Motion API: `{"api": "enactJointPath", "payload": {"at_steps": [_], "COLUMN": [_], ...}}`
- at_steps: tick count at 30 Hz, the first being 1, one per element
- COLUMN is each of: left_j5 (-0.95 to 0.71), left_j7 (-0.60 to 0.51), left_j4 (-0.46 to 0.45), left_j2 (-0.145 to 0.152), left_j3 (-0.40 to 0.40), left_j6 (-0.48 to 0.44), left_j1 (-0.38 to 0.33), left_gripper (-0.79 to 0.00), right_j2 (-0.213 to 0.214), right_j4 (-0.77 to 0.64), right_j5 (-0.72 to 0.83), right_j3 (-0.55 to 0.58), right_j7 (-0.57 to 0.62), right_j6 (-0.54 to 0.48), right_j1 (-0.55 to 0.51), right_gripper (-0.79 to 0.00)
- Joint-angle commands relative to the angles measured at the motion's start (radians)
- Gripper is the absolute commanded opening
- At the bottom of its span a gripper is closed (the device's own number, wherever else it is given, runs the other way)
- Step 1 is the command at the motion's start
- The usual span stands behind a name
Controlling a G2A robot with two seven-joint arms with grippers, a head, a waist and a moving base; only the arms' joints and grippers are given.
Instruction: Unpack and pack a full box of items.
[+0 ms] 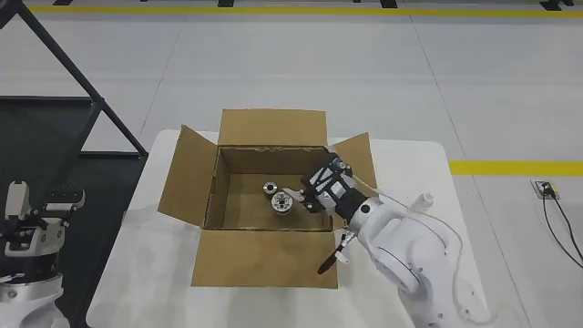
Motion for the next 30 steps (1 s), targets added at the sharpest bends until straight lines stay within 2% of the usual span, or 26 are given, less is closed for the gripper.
{"api": "enactJointPath", "payload": {"at_steps": [1,6,11,17,24,30], "left_j5": [0.0,0.0,0.0,0.0,0.0,0.0], "left_j7": [0.0,0.0,0.0,0.0,0.0,0.0], "left_j4": [0.0,0.0,0.0,0.0,0.0,0.0], "left_j2": [0.0,0.0,0.0,0.0,0.0,0.0], "left_j3": [0.0,0.0,0.0,0.0,0.0,0.0], "left_j6": [0.0,0.0,0.0,0.0,0.0,0.0], "left_j1": [0.0,0.0,0.0,0.0,0.0,0.0], "left_gripper": [0.0,0.0,0.0,0.0,0.0,0.0], "right_j2": [0.011,0.031,0.042,0.043,0.044,0.044], "right_j4": [-0.069,-0.143,-0.068,0.121,0.307,0.459], "right_j5": [-0.009,0.049,0.096,0.104,0.104,0.131], "right_j3": [0.091,0.302,0.439,0.454,0.436,0.416], "right_j7": [-0.04,-0.14,-0.197,-0.299,-0.31,-0.335], "right_j6": [0.03,0.045,0.058,0.09,0.124,0.111], "right_j1": [-0.083,-0.25,-0.341,-0.34,-0.286,-0.211], "right_gripper": [0.0,0.0,0.0,0.0,0.0,-0.009]}}
